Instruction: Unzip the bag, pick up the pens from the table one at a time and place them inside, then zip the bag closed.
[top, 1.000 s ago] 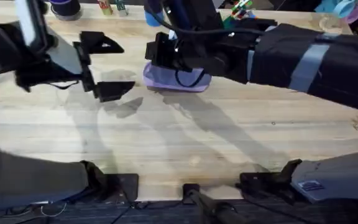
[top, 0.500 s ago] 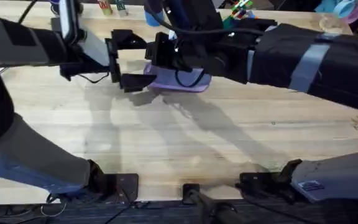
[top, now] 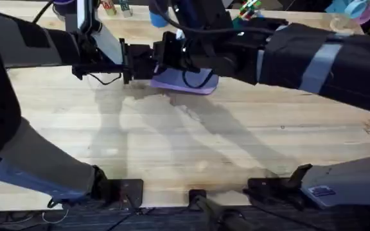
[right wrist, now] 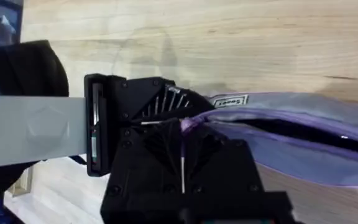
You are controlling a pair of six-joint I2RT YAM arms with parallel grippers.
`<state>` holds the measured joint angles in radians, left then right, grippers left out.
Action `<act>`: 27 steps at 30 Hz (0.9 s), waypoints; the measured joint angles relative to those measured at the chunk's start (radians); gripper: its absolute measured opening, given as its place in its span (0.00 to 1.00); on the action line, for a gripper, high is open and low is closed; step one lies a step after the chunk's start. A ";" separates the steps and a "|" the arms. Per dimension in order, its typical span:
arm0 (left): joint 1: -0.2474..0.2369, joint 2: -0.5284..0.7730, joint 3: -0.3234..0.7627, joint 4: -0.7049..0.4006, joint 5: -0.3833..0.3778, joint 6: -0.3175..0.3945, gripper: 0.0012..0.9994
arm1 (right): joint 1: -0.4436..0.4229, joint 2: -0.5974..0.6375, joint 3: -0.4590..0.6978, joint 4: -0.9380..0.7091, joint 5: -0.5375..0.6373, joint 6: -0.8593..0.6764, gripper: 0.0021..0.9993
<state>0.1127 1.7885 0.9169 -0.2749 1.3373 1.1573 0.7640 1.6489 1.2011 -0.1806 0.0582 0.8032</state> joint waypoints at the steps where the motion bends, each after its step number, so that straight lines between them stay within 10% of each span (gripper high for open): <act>1: 0.000 0.000 0.000 0.000 -0.002 -0.003 0.04 | -0.004 0.000 0.000 0.000 -0.002 0.000 0.03; 27: -0.003 0.000 0.000 0.002 -0.055 -0.015 0.04 | -0.377 -0.020 0.001 -0.307 -0.087 -0.094 0.03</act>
<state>0.1097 1.7885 0.9165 -0.2731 1.2827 1.1427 0.3873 1.6291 1.2022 -0.4879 -0.0283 0.7094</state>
